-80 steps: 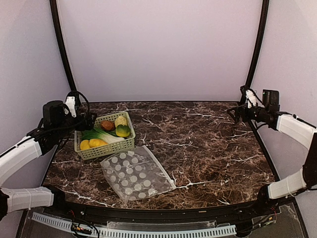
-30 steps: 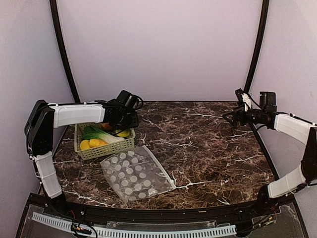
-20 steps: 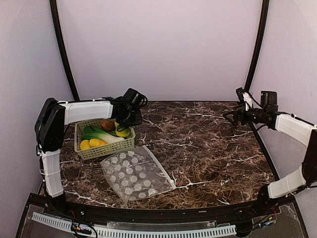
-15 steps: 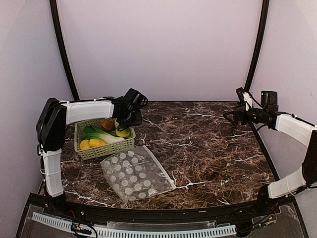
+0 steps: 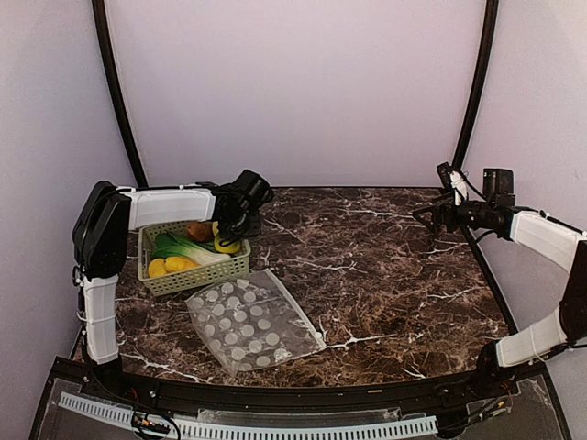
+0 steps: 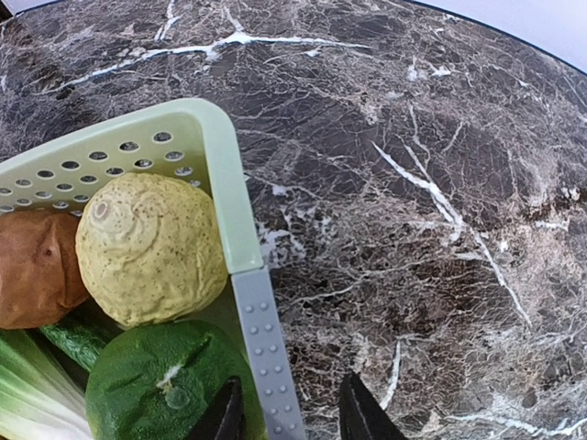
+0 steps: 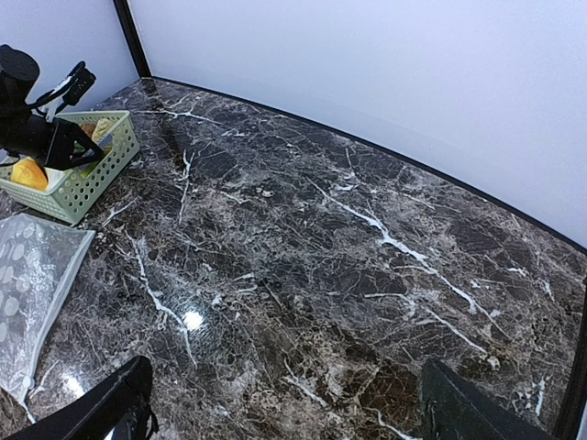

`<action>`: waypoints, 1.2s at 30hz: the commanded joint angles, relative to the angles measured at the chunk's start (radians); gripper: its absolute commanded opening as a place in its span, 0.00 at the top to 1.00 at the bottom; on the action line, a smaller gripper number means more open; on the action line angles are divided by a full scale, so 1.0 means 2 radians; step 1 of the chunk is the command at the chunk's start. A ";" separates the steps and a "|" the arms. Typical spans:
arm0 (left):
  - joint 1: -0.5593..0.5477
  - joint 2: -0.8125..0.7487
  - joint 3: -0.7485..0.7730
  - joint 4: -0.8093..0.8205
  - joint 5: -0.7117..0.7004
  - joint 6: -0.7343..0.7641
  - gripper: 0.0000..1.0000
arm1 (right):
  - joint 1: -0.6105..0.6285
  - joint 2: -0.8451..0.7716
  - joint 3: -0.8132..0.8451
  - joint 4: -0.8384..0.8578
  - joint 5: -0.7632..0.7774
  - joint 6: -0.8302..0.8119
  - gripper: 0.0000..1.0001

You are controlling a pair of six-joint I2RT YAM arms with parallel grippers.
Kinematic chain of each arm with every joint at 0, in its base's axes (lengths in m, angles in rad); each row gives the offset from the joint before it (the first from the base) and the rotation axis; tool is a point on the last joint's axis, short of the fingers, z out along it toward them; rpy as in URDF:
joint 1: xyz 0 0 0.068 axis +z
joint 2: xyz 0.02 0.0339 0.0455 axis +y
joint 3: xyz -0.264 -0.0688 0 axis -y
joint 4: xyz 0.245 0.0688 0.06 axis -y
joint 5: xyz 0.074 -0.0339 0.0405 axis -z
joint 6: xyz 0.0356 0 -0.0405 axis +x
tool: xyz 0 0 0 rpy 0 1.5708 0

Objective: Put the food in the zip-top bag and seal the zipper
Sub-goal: Move the bin to the center of the board.

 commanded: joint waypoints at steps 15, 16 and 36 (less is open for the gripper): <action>-0.037 0.029 0.030 0.060 0.055 0.030 0.94 | -0.004 -0.005 -0.002 0.002 0.014 0.000 0.02; -0.042 0.034 0.040 0.062 0.058 0.034 0.95 | -0.006 -0.004 0.000 0.003 0.018 0.004 0.02; -0.217 0.115 0.159 0.181 0.297 0.256 0.99 | -0.053 -0.006 0.040 -0.024 0.085 0.043 0.01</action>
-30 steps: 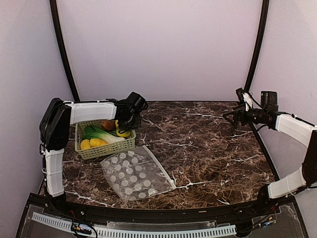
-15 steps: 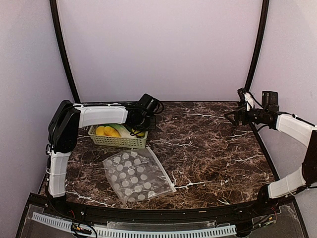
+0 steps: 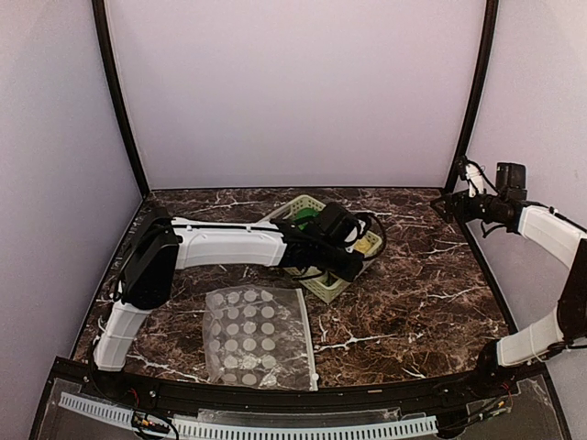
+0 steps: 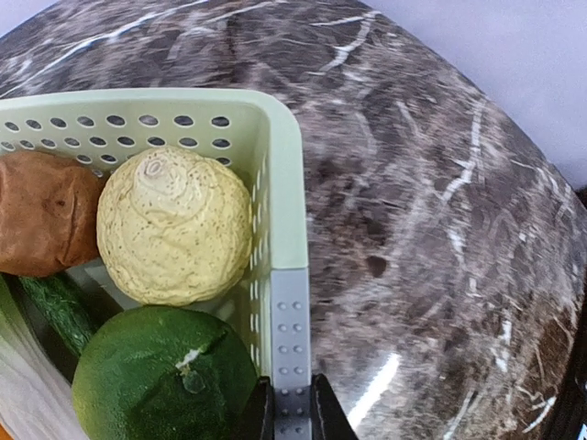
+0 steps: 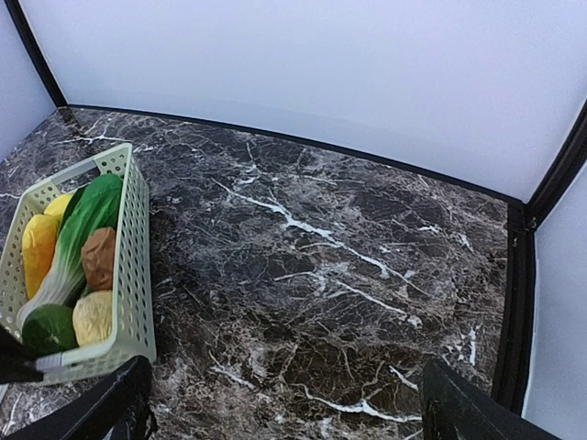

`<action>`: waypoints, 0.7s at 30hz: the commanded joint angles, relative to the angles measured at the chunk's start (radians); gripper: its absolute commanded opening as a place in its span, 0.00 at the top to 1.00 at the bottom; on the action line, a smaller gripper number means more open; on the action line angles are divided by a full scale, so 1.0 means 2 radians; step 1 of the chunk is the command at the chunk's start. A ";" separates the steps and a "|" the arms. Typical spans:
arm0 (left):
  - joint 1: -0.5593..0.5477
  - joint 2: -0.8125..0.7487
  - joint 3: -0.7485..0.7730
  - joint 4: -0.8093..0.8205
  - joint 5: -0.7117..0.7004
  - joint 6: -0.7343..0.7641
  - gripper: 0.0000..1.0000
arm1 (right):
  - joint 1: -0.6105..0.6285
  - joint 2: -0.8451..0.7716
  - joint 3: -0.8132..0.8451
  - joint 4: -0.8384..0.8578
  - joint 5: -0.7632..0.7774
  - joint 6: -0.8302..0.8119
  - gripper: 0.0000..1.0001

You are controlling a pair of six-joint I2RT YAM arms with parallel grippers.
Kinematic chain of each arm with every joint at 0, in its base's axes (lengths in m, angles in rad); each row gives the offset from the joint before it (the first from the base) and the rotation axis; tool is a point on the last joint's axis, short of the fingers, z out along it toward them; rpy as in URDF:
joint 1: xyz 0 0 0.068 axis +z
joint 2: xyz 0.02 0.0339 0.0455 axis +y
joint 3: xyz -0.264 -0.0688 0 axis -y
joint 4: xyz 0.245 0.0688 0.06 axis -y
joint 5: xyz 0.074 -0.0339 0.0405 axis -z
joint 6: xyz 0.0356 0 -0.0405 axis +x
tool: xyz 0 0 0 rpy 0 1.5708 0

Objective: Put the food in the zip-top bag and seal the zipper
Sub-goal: Move the bin to the center of the board.

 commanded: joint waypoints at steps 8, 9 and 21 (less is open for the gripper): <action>-0.064 0.009 0.017 0.066 0.191 0.134 0.99 | -0.008 -0.003 0.008 0.002 0.023 0.008 0.01; -0.067 0.008 0.016 0.059 0.192 0.137 0.99 | -0.008 -0.003 0.007 0.002 0.022 0.008 0.01; -0.093 -0.022 -0.006 -0.002 0.153 0.174 0.59 | -0.008 0.008 0.004 0.005 0.004 0.006 0.01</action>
